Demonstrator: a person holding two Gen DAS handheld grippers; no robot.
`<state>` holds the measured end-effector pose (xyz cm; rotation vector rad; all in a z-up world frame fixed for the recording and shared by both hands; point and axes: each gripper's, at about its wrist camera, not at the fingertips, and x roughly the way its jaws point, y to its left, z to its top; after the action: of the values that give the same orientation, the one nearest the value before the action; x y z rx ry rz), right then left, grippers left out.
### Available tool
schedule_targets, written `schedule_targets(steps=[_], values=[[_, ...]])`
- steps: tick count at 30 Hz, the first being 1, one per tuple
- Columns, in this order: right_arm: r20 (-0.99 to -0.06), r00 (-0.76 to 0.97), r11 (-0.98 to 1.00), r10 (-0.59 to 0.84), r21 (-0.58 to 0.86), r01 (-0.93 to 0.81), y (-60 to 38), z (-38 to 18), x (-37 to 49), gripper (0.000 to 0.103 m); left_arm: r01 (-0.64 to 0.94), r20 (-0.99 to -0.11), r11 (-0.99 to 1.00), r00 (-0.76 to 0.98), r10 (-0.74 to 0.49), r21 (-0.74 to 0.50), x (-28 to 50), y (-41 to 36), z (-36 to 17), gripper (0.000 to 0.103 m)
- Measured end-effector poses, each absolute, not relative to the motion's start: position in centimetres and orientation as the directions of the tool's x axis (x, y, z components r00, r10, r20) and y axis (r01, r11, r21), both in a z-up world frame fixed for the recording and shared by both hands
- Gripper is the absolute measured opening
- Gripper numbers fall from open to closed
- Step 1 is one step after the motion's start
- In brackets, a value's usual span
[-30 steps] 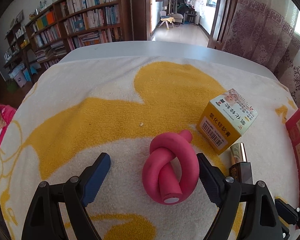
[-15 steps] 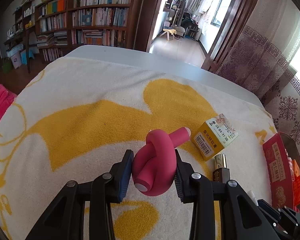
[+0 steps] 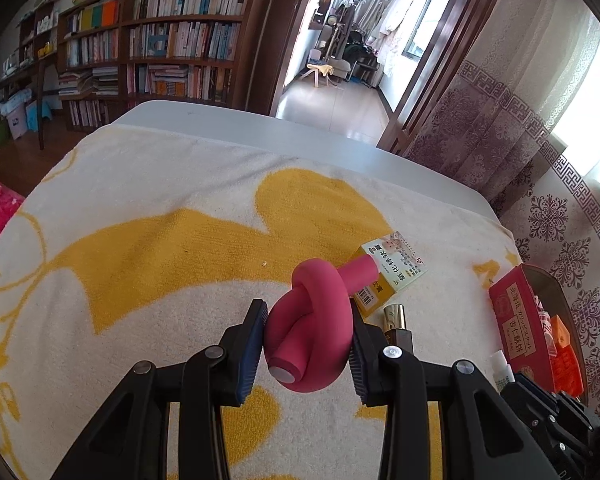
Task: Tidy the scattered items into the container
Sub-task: 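Carry tube and pink toy into the red tin and open both tools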
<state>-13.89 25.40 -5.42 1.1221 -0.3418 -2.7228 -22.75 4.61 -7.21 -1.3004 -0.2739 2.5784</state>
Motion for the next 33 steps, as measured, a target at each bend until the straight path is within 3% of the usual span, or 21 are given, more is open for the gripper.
schedule_targets(steps=[8,17,25,33], values=[[-0.594,-0.799,-0.937,-0.093,0.323,-0.132,33.7,-1.3,-12.2,0.016,-0.205,-0.757,-0.942,-0.560,0.336,-0.266,-21.3,7.5,-6.2,0.040],[-0.633,-0.768,-0.867,0.096,0.327,-0.377,42.3,-1.7,-10.4,0.016,-0.350,-0.757,-0.896,-0.496,0.425,-0.273,-20.0,15.2,-4.6,0.040],[-0.667,-0.736,-0.849,0.119,0.316,-0.424,43.8,-3.4,-10.5,0.016,-0.517,-0.739,-0.812,-0.430,0.519,-0.270,-19.5,24.9,-2.2,0.040],[-0.693,-0.707,-0.817,0.142,0.321,-0.479,45.2,-4.9,-10.4,0.016,-0.559,-0.736,-0.780,-0.397,0.549,-0.281,-21.6,31.9,-1.9,0.040]])
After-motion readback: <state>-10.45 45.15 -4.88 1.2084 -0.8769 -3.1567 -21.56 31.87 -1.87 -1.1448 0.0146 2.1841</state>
